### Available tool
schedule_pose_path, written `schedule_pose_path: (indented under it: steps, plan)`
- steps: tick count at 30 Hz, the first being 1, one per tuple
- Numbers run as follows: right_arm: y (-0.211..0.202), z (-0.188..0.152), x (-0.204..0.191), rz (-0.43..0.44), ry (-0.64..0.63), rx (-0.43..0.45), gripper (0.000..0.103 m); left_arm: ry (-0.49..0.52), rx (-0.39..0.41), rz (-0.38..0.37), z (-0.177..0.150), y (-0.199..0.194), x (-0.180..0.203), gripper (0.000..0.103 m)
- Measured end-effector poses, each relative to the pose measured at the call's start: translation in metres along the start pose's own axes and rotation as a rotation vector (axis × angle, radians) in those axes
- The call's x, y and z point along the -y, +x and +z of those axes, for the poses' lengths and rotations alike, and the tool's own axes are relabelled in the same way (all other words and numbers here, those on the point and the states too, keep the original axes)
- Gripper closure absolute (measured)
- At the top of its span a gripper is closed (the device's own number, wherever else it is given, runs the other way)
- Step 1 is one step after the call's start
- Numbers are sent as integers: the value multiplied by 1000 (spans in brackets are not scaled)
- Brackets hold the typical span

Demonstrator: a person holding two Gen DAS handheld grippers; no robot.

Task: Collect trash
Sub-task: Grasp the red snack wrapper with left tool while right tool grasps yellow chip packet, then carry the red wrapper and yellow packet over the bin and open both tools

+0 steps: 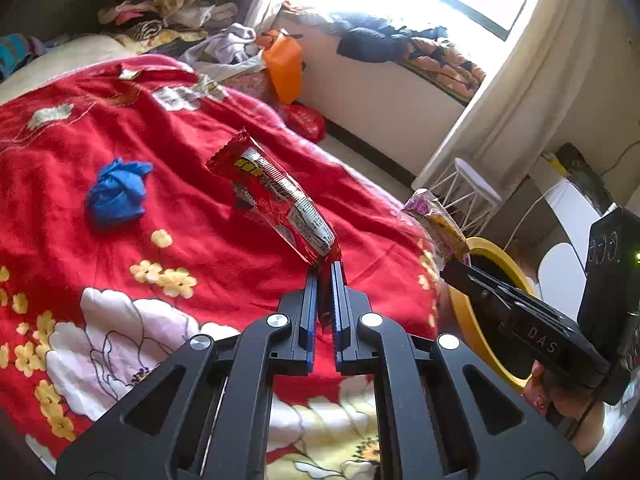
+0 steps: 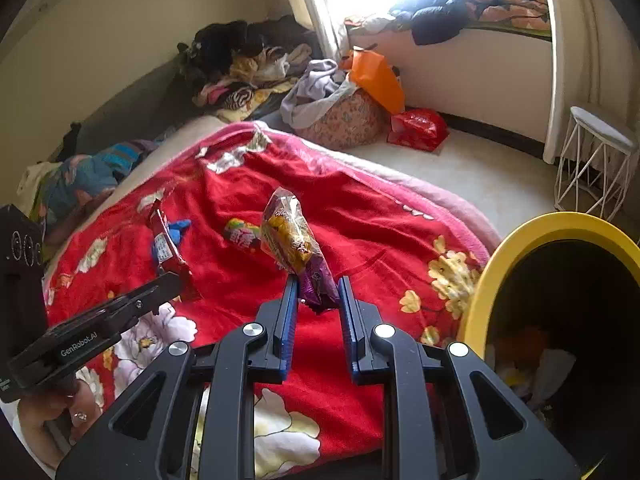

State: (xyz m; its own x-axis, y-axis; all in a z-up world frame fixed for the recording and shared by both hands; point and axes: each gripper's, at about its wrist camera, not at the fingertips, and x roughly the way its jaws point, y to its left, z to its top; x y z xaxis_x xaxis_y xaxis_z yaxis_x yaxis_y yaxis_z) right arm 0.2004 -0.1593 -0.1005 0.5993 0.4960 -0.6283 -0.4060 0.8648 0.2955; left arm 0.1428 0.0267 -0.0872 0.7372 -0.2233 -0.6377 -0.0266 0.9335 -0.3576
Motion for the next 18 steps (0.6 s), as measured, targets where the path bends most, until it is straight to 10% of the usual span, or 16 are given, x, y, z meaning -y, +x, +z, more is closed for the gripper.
schedule_pose_path:
  steps: [18]
  plan:
    - [-61,-5,54,-75,110,92,84,142,38,-83,0,-16,56,99]
